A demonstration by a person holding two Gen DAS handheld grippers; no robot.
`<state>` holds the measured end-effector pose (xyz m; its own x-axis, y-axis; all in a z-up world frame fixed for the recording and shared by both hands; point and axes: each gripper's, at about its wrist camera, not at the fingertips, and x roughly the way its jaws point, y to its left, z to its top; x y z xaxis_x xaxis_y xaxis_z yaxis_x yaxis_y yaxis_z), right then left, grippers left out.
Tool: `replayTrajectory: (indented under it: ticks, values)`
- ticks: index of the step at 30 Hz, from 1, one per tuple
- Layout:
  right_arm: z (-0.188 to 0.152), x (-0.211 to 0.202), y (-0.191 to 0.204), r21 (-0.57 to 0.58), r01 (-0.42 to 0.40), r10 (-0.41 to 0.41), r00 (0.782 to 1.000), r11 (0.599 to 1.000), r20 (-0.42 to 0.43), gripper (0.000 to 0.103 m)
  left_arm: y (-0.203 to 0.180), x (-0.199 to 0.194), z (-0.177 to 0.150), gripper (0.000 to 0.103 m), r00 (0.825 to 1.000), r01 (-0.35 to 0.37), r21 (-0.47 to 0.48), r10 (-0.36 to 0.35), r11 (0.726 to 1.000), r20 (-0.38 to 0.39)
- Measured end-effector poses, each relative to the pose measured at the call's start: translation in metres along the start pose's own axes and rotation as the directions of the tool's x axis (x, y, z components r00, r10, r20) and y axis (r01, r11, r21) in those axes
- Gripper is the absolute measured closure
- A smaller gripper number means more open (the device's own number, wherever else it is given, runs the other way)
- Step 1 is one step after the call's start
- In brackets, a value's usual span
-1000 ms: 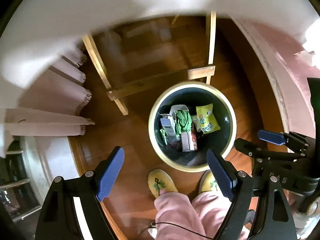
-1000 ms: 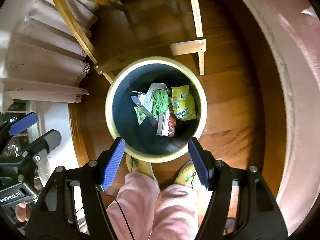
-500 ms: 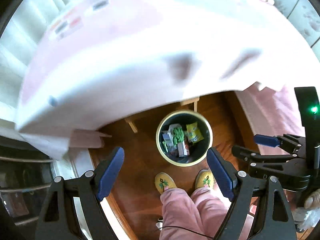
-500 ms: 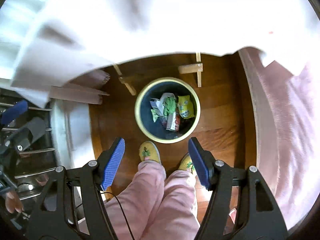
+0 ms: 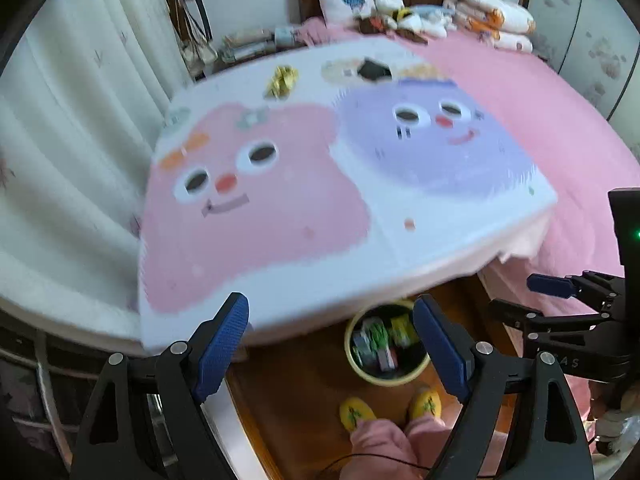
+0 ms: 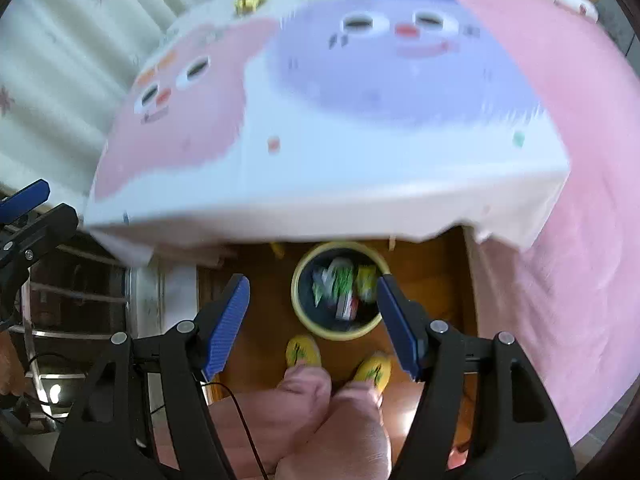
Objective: Collect trash
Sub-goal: 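Raise both tools back up toward the remaining table items, then grasp the black box with the right tool while the left tool grasps the yellow crumpled paper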
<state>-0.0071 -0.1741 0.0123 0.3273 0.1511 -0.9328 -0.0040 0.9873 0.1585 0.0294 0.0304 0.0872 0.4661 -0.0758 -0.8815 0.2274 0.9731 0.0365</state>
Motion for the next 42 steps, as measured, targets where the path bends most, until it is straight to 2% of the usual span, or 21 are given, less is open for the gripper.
replayTrajectory:
  ticks: [2, 7, 12, 15, 18, 23, 28, 34, 39, 42]
  values:
    - [0.018, -0.015, 0.007, -0.024, 0.035, -0.034, 0.998, 0.999, 0.050, 0.040, 0.009, -0.009, 0.018, 0.017, 1.000, -0.008, 0.003, 0.008, 1.000, 0.028]
    - [0.063, -0.038, 0.015, -0.023, 0.058, -0.054, 0.990, 0.998, 0.127, 0.040, 0.034, -0.020, 0.058, 0.017, 0.995, 0.003, -0.011, -0.002, 1.000, 0.095]
    - [0.112, -0.060, 0.015, 0.005, 0.096, -0.095, 0.972, 0.995, 0.214, 0.040, 0.048, -0.014, 0.093, 0.017, 0.992, 0.008, 0.000, -0.008, 1.000, 0.129]
    - [0.138, -0.065, 0.012, 0.011, 0.103, -0.102, 0.965, 0.995, 0.241, 0.040, 0.048, -0.008, 0.115, 0.017, 0.989, -0.007, 0.018, 0.005, 1.000, 0.149]
    - [0.169, -0.061, 0.002, 0.016, 0.089, -0.090, 0.970, 0.996, 0.226, 0.040, 0.044, 0.001, 0.136, 0.017, 0.986, -0.029, 0.012, 0.027, 0.999, 0.167]
    - [0.227, -0.034, -0.018, -0.040, 0.063, -0.053, 0.977, 0.997, 0.205, 0.040, 0.040, 0.027, 0.183, 0.019, 0.977, -0.106, -0.023, 0.109, 0.994, 0.185]
    - [0.298, 0.004, -0.040, -0.126, 0.024, -0.002, 0.985, 0.992, 0.175, 0.040, 0.043, 0.079, 0.246, 0.022, 0.985, -0.133, -0.095, 0.142, 0.987, 0.100]
    - [0.389, 0.072, -0.072, -0.168, -0.025, 0.045, 0.992, 0.985, 0.114, 0.040, 0.062, 0.170, 0.325, 0.023, 0.990, -0.137, -0.183, 0.137, 0.974, -0.008]
    - [0.444, 0.147, -0.088, -0.179, -0.032, 0.038, 0.999, 0.983, 0.032, 0.040, 0.079, 0.236, 0.365, 0.022, 0.987, -0.155, -0.220, 0.144, 0.963, -0.069]
    - [0.463, 0.181, -0.092, -0.182, -0.030, 0.031, 1.000, 0.983, 0.004, 0.040, 0.084, 0.269, 0.381, 0.022, 0.986, -0.154, -0.231, 0.135, 0.961, -0.095]
